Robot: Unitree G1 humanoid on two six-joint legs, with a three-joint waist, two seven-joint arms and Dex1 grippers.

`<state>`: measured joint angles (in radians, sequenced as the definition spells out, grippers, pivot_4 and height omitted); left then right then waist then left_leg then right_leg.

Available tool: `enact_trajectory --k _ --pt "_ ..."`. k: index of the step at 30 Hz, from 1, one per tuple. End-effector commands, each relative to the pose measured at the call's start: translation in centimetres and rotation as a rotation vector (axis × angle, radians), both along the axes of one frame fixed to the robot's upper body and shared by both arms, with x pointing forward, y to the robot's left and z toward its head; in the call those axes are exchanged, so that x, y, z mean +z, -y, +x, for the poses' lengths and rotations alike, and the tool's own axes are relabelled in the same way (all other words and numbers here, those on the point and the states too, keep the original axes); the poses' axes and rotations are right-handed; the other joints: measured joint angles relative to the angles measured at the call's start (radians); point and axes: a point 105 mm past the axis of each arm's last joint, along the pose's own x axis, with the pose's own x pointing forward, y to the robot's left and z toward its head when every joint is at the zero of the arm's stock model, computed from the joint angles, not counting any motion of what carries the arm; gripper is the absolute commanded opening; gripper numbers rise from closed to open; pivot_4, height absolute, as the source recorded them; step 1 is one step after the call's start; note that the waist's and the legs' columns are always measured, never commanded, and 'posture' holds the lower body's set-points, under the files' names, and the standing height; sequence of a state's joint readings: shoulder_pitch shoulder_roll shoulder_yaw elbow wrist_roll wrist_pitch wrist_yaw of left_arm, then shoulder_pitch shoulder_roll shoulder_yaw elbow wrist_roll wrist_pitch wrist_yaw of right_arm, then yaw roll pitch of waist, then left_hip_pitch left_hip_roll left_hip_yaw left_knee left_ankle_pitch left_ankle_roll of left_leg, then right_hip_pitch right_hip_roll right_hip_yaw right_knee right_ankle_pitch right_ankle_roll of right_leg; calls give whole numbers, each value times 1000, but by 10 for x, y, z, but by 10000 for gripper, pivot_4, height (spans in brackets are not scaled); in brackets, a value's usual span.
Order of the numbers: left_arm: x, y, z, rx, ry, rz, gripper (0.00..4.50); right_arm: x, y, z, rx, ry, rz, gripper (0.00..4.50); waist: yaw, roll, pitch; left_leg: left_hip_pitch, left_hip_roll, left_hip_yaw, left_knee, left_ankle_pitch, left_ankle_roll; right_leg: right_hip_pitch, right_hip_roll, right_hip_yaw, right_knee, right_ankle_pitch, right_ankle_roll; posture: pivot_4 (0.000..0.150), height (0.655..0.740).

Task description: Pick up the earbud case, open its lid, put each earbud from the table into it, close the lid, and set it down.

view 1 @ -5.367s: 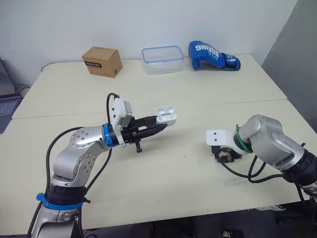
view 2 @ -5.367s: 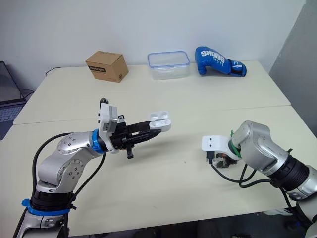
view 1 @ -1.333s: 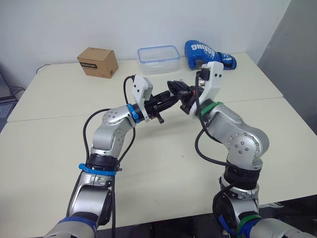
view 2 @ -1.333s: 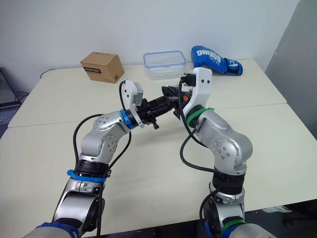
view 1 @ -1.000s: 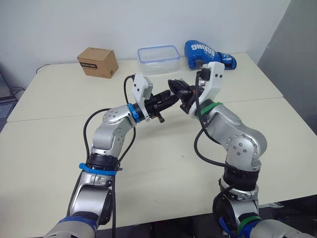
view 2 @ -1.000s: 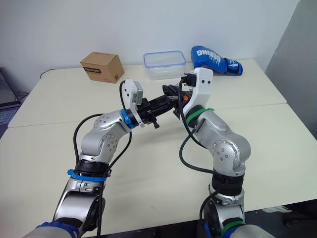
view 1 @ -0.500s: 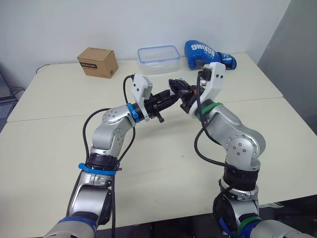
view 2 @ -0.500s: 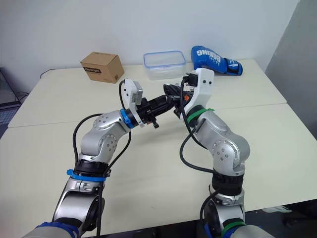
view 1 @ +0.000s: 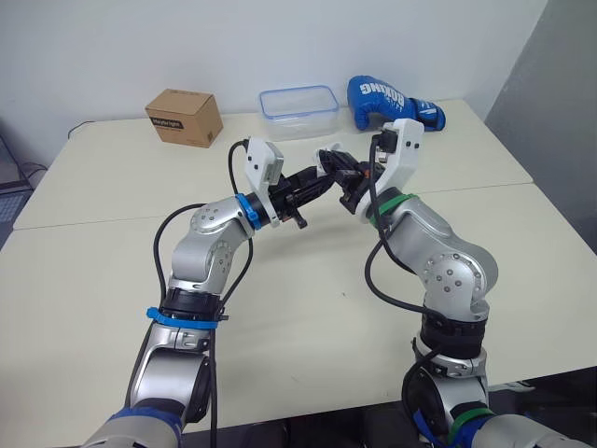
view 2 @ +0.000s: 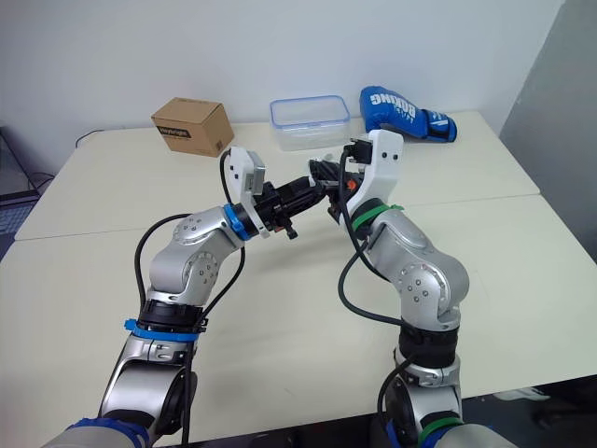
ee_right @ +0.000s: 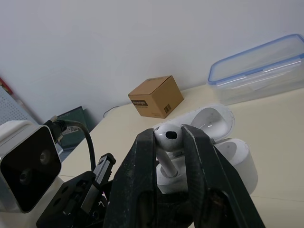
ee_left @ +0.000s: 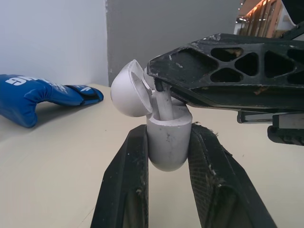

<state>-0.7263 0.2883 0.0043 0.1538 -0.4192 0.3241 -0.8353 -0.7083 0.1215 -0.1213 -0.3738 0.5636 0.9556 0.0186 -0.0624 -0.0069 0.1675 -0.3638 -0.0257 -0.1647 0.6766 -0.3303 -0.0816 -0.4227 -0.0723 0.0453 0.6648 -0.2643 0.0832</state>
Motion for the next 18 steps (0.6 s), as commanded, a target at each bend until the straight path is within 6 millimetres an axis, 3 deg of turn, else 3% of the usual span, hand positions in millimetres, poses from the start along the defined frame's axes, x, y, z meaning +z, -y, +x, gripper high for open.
enact_trajectory --k 1,13,18 --pt "27 7 -8 -31 94 -35 7847 4 -7 -6 16 21 8 4185 0 0 0 0 0 0 0 0 0 0 0 0 0 0 0 1500 7400" --pt "30 12 -7 -42 103 -39 7847 0 -9 -2 4 7 2 4185 0 0 0 0 0 0 0 0 0 0 0 0 0 0 0 1500 7400" --pt "32 11 -7 -40 105 -42 7847 -5 -8 -3 5 1 -21 20430 0 0 0 0 0 0 0 0 0 0 0 0 0 0 0 1500 7400"
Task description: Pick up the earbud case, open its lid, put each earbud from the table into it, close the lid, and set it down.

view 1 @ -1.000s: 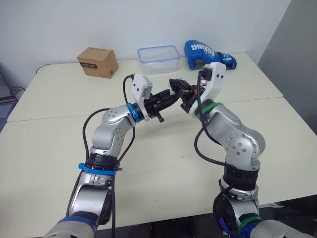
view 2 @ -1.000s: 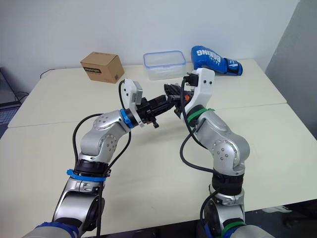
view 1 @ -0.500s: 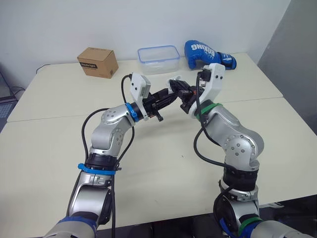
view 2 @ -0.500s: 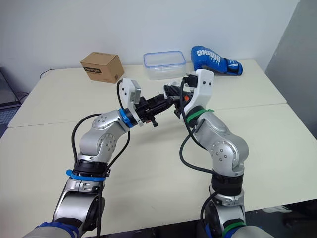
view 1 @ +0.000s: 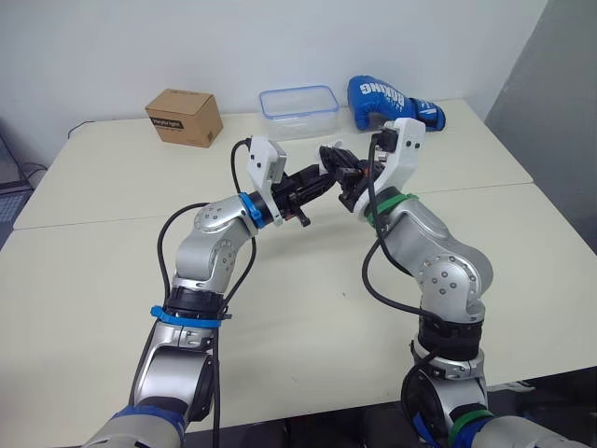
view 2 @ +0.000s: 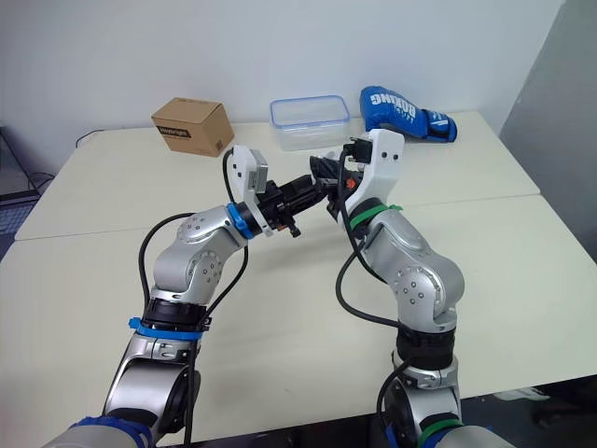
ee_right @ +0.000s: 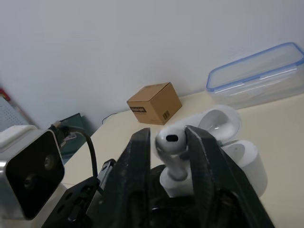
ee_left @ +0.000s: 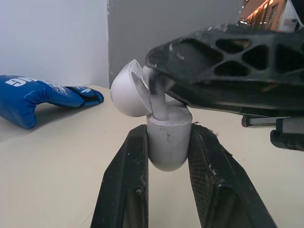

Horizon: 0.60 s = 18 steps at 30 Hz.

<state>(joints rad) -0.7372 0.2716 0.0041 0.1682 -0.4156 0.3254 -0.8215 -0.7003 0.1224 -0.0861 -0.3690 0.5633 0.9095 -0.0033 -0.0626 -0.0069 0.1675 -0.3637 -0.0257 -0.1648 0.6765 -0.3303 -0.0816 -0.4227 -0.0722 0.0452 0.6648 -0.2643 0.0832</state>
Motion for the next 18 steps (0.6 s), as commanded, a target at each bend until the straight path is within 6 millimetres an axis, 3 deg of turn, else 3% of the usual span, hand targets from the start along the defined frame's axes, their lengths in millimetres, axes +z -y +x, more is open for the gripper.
enact_trajectory --k 1,7,18 --pt "32 8 -9 -44 115 -31 7847 -7 -4 -2 18 -15 -33 24009 0 0 0 0 0 0 0 0 0 0 0 0 0 0 0 1500 7400" --pt "32 8 -9 -46 117 -29 7847 -7 -4 -5 31 1 -41 44776 0 0 0 0 0 0 0 0 0 0 0 0 0 0 0 1500 7400" --pt "31 5 -10 -39 119 -28 7847 -3 11 -5 -9 42 -88 44776 0 0 0 0 0 0 0 0 0 0 0 0 0 0 0 1500 7400"
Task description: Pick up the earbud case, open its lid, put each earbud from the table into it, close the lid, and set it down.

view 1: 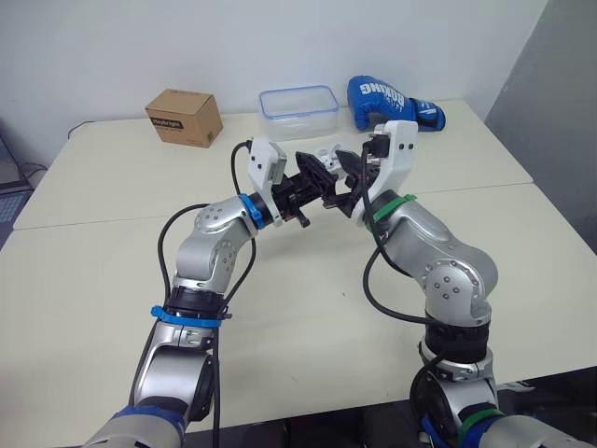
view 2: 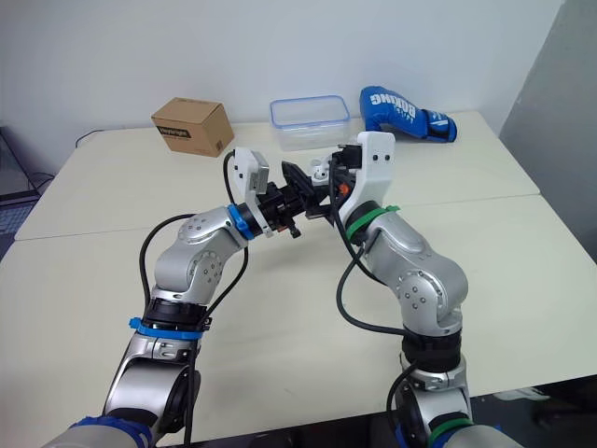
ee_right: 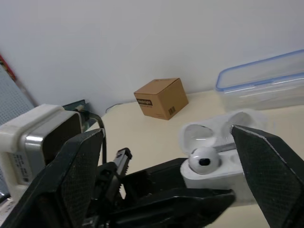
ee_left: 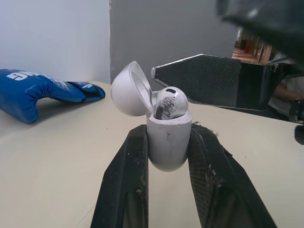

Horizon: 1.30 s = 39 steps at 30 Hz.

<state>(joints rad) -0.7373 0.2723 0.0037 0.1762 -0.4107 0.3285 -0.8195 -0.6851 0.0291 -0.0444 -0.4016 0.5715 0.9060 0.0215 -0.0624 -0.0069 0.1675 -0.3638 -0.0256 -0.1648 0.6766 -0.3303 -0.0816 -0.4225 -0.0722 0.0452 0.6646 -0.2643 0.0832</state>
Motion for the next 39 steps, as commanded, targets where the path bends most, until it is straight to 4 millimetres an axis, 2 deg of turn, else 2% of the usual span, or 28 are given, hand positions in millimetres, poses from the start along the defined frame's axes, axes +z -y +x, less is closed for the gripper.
enact_trajectory --k 1,7,11,14,19,22,28,31,39 --pt "33 5 -11 -45 130 -33 7847 -3 6 -2 -10 -7 -4 44776 0 0 0 0 0 0 0 0 0 0 0 0 0 0 0 1500 7400" --pt "33 5 -12 -47 132 -32 7847 5 9 -5 13 25 -22 44776 0 0 0 0 0 0 0 0 0 0 0 0 0 0 0 1500 7400" --pt "30 -2 -16 -51 141 -7 7847 17 17 -25 218 91 -175 44776 2 0 0 0 0 0 0 0 0 1 0 0 -1 0 0 1500 7400" --pt "27 -8 -20 -65 141 17 7847 24 41 -35 334 112 -378 44776 5 1 1 0 -1 0 0 0 0 1 0 0 -2 0 0 1500 7400" --pt "25 -12 -29 -94 143 30 7847 20 79 -34 418 69 -685 44776 5 0 1 0 0 1 0 0 1 2 0 -1 -3 0 0 1500 7400" --pt "24 -13 -35 -118 135 28 7847 2 99 -28 466 8 -916 44776 5 0 1 0 0 2 0 -2 4 3 0 0 -3 0 0 1500 7400" --pt "20 -13 -45 -151 120 30 7847 -44 141 8 449 -141 -1315 44776 4 0 1 0 0 2 0 0 1 2 0 0 -3 0 1 1500 7400" --pt "18 -14 -46 -148 117 33 7847 -62 149 24 446 -219 -1432 44776 3 0 1 0 0 2 0 0 1 2 0 0 -3 0 1 1500 7400" --pt "16 -16 -48 -135 116 38 7847 -87 172 39 494 -327 -1651 44776 8 0 1 -1 0 2 0 0 0 1 -1 0 -4 0 0 1500 7400"
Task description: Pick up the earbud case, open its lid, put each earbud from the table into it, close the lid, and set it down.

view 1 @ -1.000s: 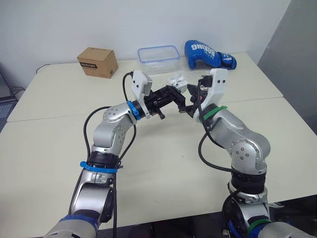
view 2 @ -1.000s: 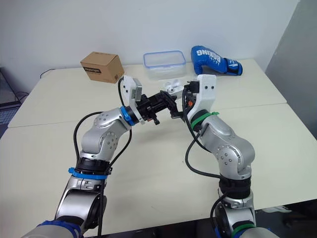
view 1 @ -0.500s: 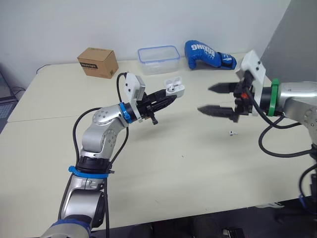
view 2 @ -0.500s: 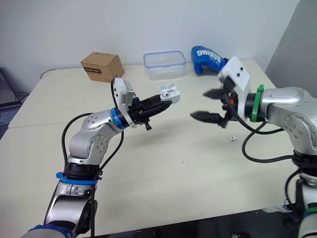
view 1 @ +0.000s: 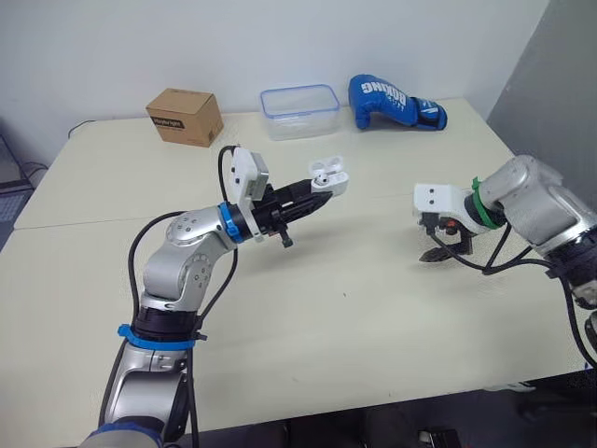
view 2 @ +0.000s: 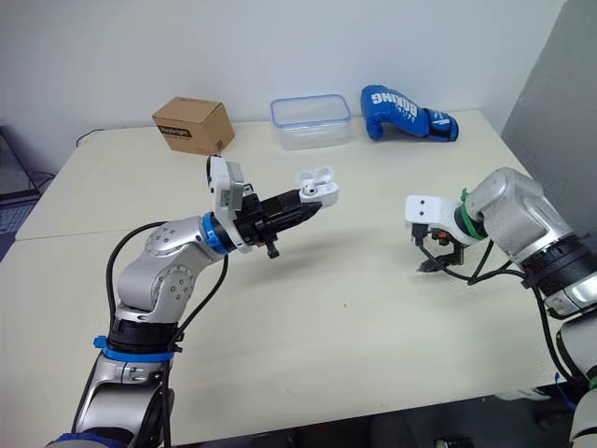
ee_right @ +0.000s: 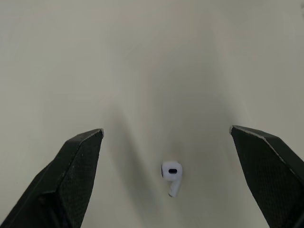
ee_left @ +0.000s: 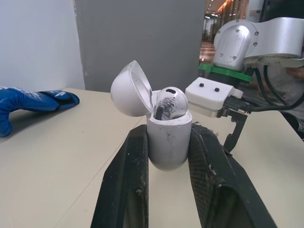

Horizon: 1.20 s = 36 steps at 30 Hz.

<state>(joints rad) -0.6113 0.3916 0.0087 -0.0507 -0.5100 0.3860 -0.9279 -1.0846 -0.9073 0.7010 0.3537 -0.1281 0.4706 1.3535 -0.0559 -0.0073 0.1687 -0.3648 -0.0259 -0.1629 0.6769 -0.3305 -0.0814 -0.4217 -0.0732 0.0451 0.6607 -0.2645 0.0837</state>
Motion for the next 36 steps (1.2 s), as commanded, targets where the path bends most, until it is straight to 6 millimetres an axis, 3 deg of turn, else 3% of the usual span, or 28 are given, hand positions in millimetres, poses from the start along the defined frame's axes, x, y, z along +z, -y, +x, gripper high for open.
enact_trajectory --k 1,8,13,17,36 --pt "13 0 -8 -10 58 -19 7847 3 14 7 4 16 -91 44776 2 0 0 0 0 0 0 0 0 0 0 0 0 0 0 1500 7400" --pt "12 0 -8 -4 58 -24 7847 -7 30 9 23 -34 -185 44776 1 0 0 0 0 0 0 0 0 0 0 0 0 0 0 1500 7400" --pt "12 1 -8 3 58 -29 7847 -13 30 12 23 -49 -184 44776 0 0 0 0 0 0 0 0 0 0 0 0 1 0 0 1500 7400" --pt "11 1 -8 6 56 -31 7847 -16 27 15 -1 -65 -164 31536 -1 0 0 0 0 0 0 0 0 0 0 0 1 0 0 1500 7400" --pt "10 2 -9 13 48 -33 7847 -15 25 20 -22 -85 -156 31536 -2 0 0 0 0 0 1 0 0 0 0 0 1 0 0 1500 7400"
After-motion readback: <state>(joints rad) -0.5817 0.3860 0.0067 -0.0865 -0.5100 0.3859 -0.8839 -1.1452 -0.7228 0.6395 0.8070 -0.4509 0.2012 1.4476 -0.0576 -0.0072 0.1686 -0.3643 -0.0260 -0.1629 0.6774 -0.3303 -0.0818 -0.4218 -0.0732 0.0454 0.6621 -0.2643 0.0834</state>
